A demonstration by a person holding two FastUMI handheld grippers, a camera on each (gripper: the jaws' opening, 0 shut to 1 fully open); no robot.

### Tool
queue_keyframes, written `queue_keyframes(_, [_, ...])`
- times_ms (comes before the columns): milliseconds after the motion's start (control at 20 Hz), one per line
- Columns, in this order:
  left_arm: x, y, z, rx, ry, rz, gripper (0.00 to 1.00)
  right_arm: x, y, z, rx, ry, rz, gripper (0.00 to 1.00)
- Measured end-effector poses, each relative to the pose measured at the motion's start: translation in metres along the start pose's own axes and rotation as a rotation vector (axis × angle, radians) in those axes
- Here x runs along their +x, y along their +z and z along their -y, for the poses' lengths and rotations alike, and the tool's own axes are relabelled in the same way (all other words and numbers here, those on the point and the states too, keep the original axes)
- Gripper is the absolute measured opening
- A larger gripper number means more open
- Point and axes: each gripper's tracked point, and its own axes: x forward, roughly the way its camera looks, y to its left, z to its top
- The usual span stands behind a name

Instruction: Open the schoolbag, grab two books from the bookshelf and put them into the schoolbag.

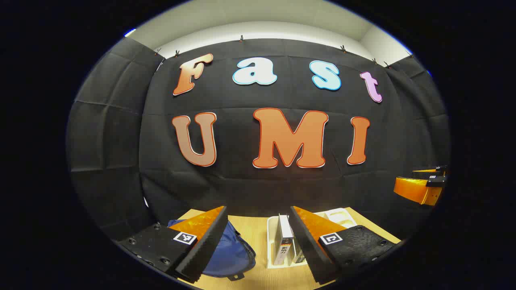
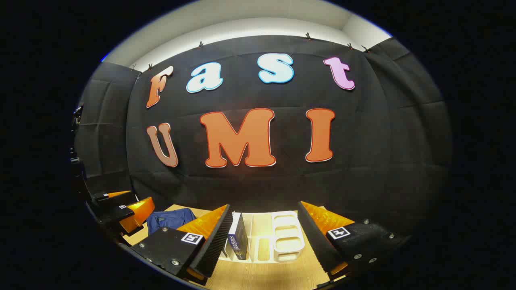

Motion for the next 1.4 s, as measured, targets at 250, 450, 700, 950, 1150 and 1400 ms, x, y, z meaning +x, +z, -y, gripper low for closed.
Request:
queue_keyframes(250, [-0.003, 0.001, -0.007, -0.004, 0.011, -0.002, 0.95, 0.0, 0.0, -0.004, 0.001, 0.014, -0.002, 0.96])
queue_keyframes(450, [-0.009, 0.004, -0.008, 0.012, 0.014, 0.011, 0.94, -0.003, 0.0, -0.004, -0.005, 0.013, 0.001, 0.96])
queue_keyframes(700, [-0.015, 0.008, -0.002, -0.004, -0.011, 0.026, 0.95, -0.006, -0.001, -0.004, -0.005, 0.016, 0.0, 0.96])
queue_keyframes(950, [-0.021, 0.014, -0.011, -0.033, 0.003, 0.058, 0.94, -0.009, -0.001, -0.005, -0.006, 0.016, 0.0, 0.96])
queue_keyframes(1150, [-0.03, 0.017, -0.022, -0.014, 0.045, 0.074, 0.94, -0.013, -0.001, -0.006, -0.016, 0.016, 0.001, 0.96])
queue_keyframes(1400, [-0.031, 0.007, -0.028, -0.063, 0.052, 0.057, 0.95, -0.015, -0.009, -0.008, -0.019, 0.02, -0.02, 0.96])
